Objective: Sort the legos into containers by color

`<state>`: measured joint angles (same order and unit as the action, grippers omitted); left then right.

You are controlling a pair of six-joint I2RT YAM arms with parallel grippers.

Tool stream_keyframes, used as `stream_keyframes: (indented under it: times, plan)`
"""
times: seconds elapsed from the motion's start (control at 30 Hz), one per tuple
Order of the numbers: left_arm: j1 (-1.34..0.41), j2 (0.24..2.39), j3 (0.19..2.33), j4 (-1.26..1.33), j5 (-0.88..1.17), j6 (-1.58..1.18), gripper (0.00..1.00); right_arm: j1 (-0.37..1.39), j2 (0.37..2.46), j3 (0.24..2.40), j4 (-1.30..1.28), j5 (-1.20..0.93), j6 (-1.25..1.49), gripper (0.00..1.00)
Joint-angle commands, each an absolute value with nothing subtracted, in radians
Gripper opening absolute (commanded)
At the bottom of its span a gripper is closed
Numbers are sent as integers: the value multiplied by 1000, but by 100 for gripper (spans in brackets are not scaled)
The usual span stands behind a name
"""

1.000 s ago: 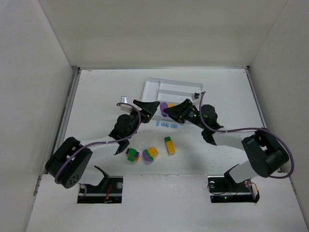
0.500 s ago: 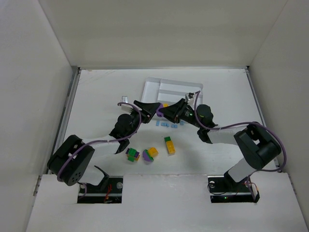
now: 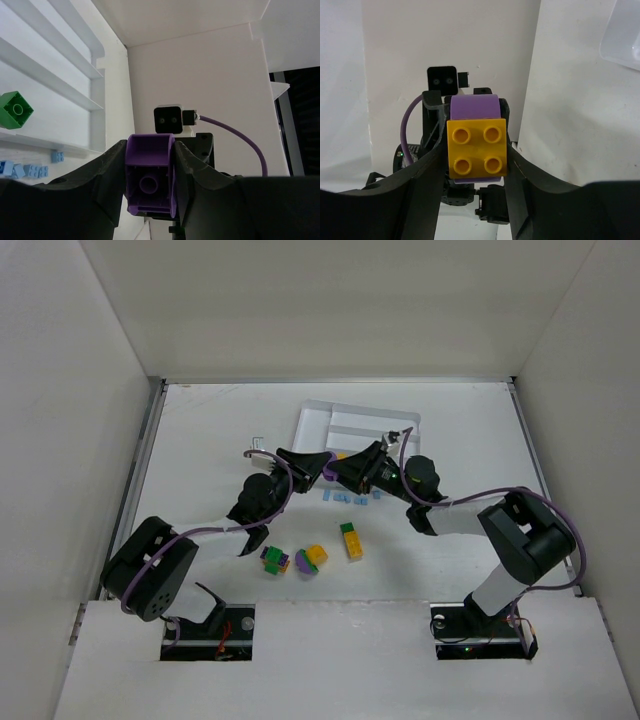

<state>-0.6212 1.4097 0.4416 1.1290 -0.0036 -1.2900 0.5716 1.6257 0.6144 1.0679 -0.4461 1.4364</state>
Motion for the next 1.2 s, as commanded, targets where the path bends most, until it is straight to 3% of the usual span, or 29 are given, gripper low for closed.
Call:
stream_keyframes:
  times: [0.0, 0.17, 0.37, 0.57, 0.83, 1.17]
  plan:
    - [-608, 1374, 451, 1200, 9, -1276, 22, 584, 1618, 626, 1176, -469, 1417, 58]
    - [-604, 1382, 436, 1193, 11, -1279, 21, 562, 1606, 597, 1198, -480, 1396, 73]
    - [-608, 1373, 419, 1198, 21, -1287, 21, 535, 1635, 586, 1209, -480, 1388, 72]
    - [-622, 1335, 402, 1184, 29, -1275, 20, 484, 1655, 578, 1253, -497, 1402, 63]
    - [-634, 1348, 394, 1197, 25, -1267, 20, 473, 1680, 588, 1246, -519, 1404, 36]
    - [-611, 1330, 380, 1186, 32, -1258, 19, 430, 1652, 574, 1223, -523, 1394, 29]
